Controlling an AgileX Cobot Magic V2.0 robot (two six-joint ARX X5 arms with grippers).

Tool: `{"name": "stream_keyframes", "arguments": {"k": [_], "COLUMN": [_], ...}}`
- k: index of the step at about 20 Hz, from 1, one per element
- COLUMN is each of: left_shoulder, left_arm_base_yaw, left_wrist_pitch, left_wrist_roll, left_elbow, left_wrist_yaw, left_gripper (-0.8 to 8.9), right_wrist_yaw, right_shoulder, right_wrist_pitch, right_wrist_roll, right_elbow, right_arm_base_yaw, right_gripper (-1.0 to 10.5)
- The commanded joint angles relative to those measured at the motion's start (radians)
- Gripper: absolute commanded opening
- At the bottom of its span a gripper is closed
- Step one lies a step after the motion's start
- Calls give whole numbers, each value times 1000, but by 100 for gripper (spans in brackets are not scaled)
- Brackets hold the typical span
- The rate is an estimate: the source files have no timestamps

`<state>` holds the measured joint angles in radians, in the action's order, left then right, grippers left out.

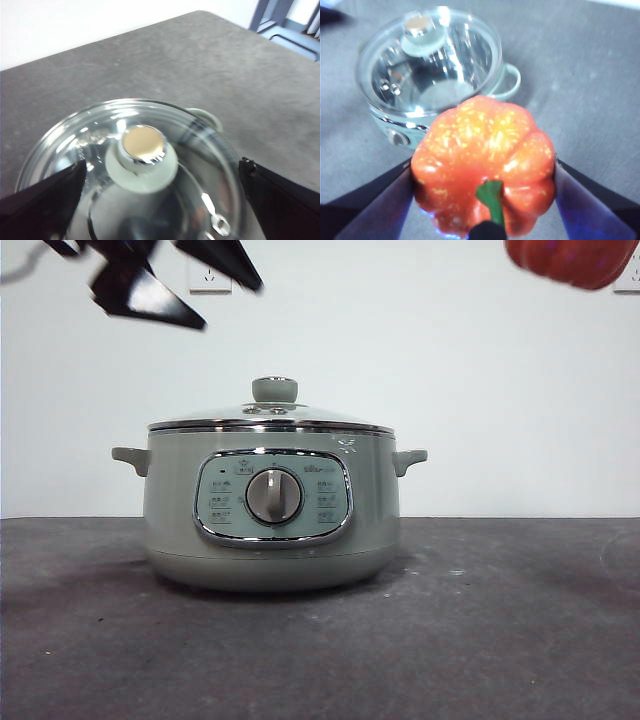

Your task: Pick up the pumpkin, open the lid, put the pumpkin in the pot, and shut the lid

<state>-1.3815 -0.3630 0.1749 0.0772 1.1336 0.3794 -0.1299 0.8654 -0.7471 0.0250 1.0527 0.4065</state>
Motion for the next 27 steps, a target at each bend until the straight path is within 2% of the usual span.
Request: {"name": "stream_keyframes", "arguments": {"k": [1,6,13,19,20,22,23,26,27], "left_shoulder": [-63,-171,-248,-259,-259,-259,-259,-260,-263], "left_arm_base_yaw": [-26,-51,-75,-81,-81,-81,-83,-88,-89], "left_wrist_pitch": [-84,-183,-274,-287,-288,-286,-286,-286,-286], "left_wrist_roll": [15,32,32,33,33,32,32,32,32], "left_elbow": [1,1,1,1,1,1,0,1,0], "left_wrist_yaw": [-50,-114,-120,-169,-169,-169,-169,-169,-168], "left_gripper": [750,750,750,744,682,480,431,430,400], "right_wrist_yaw": [-1,-1,-1,-1,-1,-1,-1,-1,-1], "right_shoulder": [-28,-43,-43,-43,-43,-43,-43,-43,-43], "right_wrist_pitch": [2,-37,-43,-43,-43,-43,-43,-43,-43], "right_wrist_roll": [-27,-28,-27,-27,-27,-28,-28,-28,-28], "right_elbow": [0,0,0,0,0,0,0,0,0], "right_arm_base_yaw": [3,3,3,3,3,3,3,3,3], "right_gripper": [-11,-11,-11,-11,-11,-11,-11,-11,-11]}}
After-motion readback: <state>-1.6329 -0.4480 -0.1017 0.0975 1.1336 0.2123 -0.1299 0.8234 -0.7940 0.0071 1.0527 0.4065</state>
